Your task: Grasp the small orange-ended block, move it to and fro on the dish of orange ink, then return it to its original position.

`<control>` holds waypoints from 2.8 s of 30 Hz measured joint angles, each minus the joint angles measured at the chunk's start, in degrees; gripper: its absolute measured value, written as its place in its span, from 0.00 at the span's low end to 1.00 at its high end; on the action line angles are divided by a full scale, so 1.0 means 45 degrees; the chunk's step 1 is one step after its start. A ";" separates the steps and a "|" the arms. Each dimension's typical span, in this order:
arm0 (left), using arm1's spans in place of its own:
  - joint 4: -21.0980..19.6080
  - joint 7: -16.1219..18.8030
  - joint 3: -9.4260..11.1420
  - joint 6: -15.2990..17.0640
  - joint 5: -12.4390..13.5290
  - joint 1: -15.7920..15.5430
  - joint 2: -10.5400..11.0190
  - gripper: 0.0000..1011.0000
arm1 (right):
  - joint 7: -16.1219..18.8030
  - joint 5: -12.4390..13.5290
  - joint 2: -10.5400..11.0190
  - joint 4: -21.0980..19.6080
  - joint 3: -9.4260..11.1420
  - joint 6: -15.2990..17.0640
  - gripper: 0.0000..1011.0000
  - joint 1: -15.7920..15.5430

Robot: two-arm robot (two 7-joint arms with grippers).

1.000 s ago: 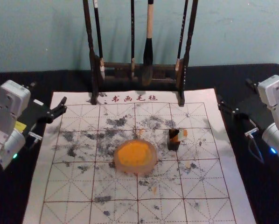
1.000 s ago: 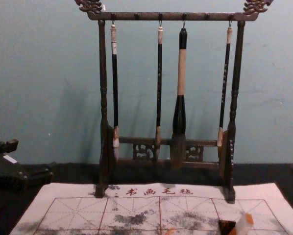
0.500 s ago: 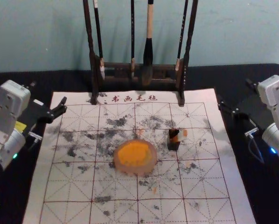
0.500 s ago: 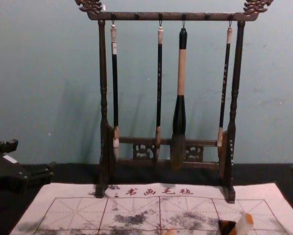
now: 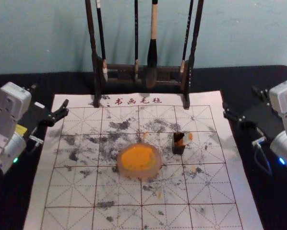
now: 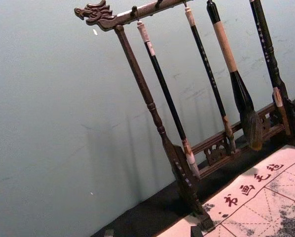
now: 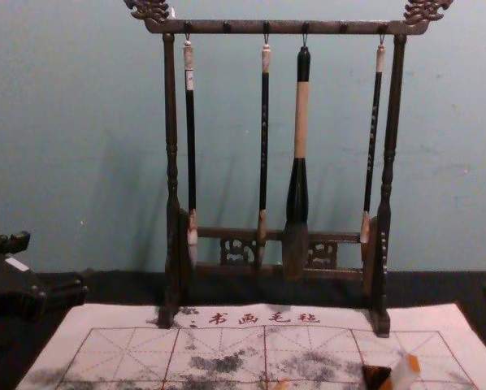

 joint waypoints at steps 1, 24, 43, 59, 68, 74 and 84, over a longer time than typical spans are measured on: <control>0.0000 0.0000 0.0000 0.0000 0.0000 -0.0001 0.0000 0.99 | 0.0020 0.0068 0.0000 -0.0101 0.0048 0.0023 0.99 -0.0127; 0.0000 0.0000 0.0001 0.0000 0.0000 0.0000 0.0000 0.99 | 0.1485 0.1218 0.0056 -0.3009 0.0156 0.0975 0.99 -0.3347; 0.0000 0.0000 0.0001 0.0000 0.0000 0.0000 0.0001 0.99 | 0.1557 0.1115 -0.1865 -0.2152 0.0074 0.2010 0.99 -0.2313; 0.0000 0.0000 0.0000 0.0000 0.0000 -0.0001 0.0000 0.99 | 0.1537 0.1012 -0.2151 -0.2021 0.0202 0.2136 0.99 -0.2228; 0.0000 0.0000 0.0001 0.0000 0.0000 -0.0001 0.0000 0.99 | 0.1537 0.1020 -0.2136 -0.2023 0.0188 0.2128 0.82 -0.2236; 0.0000 0.0000 0.0000 0.0000 0.0000 -0.0001 0.0000 0.99 | 0.1537 0.1022 -0.2128 -0.2029 0.0183 0.2122 0.63 -0.2238; 0.0000 0.0000 0.0000 0.0000 0.0000 -0.0001 0.0000 0.99 | 0.1537 0.1024 -0.2119 -0.2036 0.0183 0.2112 0.31 -0.2239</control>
